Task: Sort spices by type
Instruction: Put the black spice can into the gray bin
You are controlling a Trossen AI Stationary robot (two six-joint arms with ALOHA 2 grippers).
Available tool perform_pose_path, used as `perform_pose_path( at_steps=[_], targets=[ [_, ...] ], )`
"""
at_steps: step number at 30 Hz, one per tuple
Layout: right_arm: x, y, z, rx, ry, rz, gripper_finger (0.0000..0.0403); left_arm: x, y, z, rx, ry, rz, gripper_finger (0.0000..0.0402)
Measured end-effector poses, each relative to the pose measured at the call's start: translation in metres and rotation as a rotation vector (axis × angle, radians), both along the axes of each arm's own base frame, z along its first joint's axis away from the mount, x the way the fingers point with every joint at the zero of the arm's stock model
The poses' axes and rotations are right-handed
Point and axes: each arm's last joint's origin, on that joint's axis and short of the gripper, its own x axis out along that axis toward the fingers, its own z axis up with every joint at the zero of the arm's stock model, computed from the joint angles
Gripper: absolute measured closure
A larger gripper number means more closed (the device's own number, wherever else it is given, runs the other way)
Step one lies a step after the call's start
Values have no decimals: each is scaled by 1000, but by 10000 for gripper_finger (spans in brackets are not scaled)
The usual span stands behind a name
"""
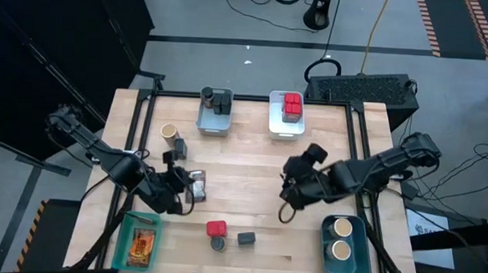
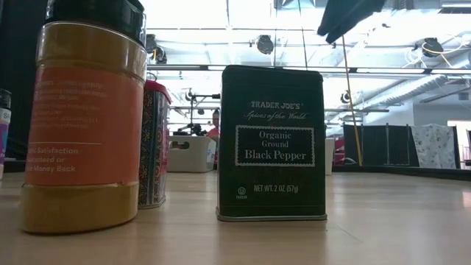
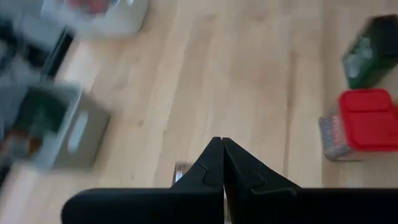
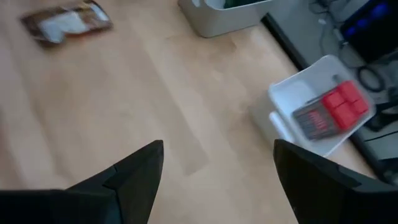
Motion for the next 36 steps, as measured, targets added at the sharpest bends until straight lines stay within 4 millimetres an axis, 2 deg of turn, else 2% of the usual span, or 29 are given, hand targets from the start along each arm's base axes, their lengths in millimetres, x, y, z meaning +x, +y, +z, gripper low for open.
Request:
perform_pose_path(
  at_steps=[7,12,20,24,30,33,36],
  targets=[
    [7,-25,0,-82,84,22,117,-5,16,-5,-119,7,307,401],
    [9,-38,2,-180,99,-11,117,0,28,-5,-150,-22,419,401],
    [11,-46,2,-191,89,-53,117,6,43,-4,-112,-16,455,401],
    [11,-46,2,-149,46,-103,117,8,54,-6,-202,-84,654,401],
    [12,-47,3,-156,33,-107,117,2,79,-19,-189,-20,1028,401],
    [13,-50,3,-171,42,-106,117,4,89,-26,-166,45,1117,401],
    [13,-54,3,-197,48,-114,117,11,97,-31,-176,75,1131,401]
  ],
)
